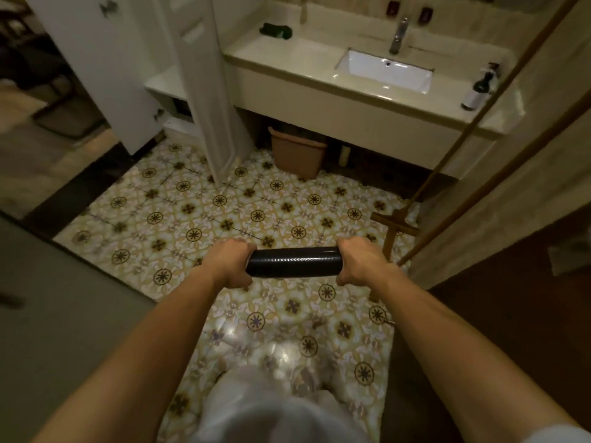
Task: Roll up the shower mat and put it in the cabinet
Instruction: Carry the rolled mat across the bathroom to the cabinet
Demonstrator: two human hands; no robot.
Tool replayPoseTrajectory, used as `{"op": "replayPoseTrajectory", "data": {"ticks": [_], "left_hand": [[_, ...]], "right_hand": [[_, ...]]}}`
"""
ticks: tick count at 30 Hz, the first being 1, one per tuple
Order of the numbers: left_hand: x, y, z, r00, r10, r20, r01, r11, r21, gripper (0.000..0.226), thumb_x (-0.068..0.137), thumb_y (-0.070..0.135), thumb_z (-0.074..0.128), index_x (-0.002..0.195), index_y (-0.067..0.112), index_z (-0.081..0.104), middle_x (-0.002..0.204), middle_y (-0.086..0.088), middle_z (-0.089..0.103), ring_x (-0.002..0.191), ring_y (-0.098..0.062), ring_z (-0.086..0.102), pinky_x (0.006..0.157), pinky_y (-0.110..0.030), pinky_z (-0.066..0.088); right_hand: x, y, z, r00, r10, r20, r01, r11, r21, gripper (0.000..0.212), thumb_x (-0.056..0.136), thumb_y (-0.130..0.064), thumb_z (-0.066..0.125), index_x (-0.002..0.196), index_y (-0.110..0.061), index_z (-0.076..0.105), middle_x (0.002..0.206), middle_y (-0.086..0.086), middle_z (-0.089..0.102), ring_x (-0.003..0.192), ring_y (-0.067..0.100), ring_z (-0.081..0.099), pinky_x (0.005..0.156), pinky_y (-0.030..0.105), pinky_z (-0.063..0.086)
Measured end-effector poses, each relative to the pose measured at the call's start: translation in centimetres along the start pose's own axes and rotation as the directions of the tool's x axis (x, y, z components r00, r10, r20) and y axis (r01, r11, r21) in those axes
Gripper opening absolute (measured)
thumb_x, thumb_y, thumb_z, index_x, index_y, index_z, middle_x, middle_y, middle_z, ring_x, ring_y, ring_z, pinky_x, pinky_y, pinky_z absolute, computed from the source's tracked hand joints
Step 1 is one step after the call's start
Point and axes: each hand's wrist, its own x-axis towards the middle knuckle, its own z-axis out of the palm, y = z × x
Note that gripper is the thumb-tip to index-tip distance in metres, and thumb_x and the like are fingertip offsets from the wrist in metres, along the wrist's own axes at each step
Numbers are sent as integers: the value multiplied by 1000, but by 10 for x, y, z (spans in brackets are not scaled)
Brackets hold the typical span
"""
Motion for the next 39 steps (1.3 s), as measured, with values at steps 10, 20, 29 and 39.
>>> {"op": "replayPoseTrajectory", "data": {"ticks": [10, 20, 29, 39], "left_hand": [[68, -89, -35, 981, -194, 8, 194, 980, -32, 40, 62, 35, 71, 99, 32, 56, 91, 3, 60, 84, -19, 58, 75, -34, 48], [148, -240, -83, 964, -265, 20, 266, 962, -57, 43, 62, 38, 71, 101, 33, 54, 88, 7, 54, 78, -15, 52, 70, -32, 43], [197, -379, -124, 945, -328, 11, 326, 936, -135, 42, 63, 37, 76, 100, 35, 56, 89, 7, 58, 83, -14, 56, 77, -36, 54], [245, -515, -142, 891, -453, 24, 450, 877, -169, 42, 59, 34, 75, 98, 34, 58, 85, 8, 58, 81, -15, 57, 73, -34, 53]], "right_hand": [[143, -49, -59, 982, -178, 60, 181, 982, -51, 67, 60, -37, 88, 115, -18, 55, 107, 6, 62, 97, 25, 61, 82, 40, 56], [301, -149, -124, 966, -246, 85, 251, 966, -57, 67, 61, -37, 87, 116, -19, 54, 110, 6, 62, 99, 26, 61, 80, 38, 56], [415, -252, -183, 948, -302, 96, 309, 948, -74, 62, 64, -35, 86, 115, -19, 56, 110, 8, 62, 99, 27, 62, 83, 40, 56], [557, -363, -215, 899, -418, 127, 433, 892, -129, 63, 60, -38, 88, 113, -20, 59, 106, 6, 63, 93, 26, 62, 76, 35, 54]]}}
